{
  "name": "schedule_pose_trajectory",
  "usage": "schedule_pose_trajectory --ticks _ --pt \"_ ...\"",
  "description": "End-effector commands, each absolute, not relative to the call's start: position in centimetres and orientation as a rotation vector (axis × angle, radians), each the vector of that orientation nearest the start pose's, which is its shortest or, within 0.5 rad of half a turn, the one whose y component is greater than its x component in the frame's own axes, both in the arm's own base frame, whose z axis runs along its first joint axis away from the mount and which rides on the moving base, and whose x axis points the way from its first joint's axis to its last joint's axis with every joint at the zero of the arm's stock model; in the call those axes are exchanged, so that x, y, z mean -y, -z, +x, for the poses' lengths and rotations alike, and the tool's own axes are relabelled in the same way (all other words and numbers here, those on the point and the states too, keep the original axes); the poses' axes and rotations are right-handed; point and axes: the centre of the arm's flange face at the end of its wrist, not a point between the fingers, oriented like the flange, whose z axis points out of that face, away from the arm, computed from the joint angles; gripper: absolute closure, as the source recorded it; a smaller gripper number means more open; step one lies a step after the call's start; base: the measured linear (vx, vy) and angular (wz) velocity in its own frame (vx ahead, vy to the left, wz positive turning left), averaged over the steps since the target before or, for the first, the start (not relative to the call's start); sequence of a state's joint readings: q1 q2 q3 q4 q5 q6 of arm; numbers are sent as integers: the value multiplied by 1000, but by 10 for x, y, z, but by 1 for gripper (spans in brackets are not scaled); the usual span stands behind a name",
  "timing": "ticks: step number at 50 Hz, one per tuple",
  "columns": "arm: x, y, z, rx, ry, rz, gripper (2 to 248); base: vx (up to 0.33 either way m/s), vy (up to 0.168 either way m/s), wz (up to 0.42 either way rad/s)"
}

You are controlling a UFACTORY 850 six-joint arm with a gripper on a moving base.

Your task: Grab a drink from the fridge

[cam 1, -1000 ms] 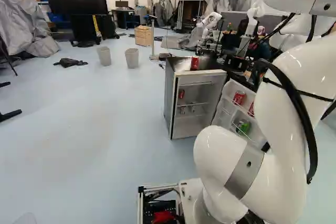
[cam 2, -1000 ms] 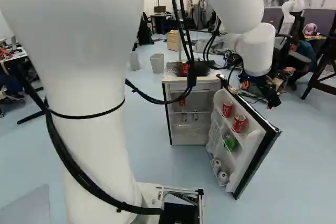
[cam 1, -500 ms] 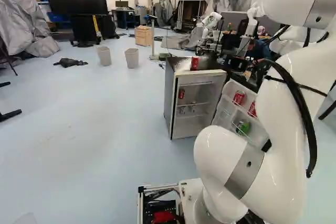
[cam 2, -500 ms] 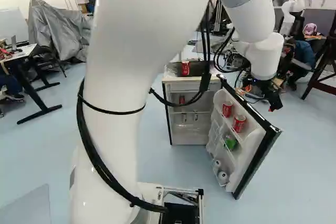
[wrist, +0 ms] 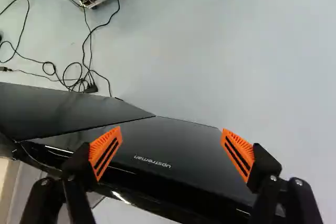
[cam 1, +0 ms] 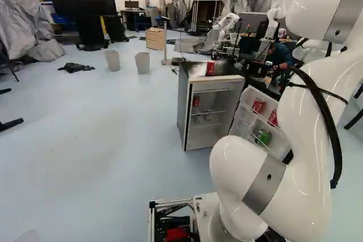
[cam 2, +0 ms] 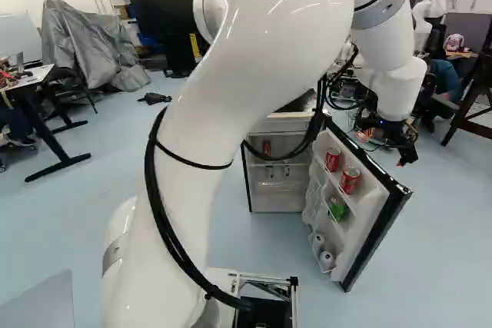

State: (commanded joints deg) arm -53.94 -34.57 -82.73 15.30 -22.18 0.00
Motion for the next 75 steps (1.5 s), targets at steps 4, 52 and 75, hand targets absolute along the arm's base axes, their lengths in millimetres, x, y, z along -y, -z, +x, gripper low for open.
schedule_pose_trajectory --ticks 4,52,75 --pt "549 -432 405 -1724 739 -2598 3 0 0 0" --pt "542 -414 395 -1704 533 -2573 3 0 0 0" --pt "527 -414 397 -1682 502 -2580 3 0 0 0"
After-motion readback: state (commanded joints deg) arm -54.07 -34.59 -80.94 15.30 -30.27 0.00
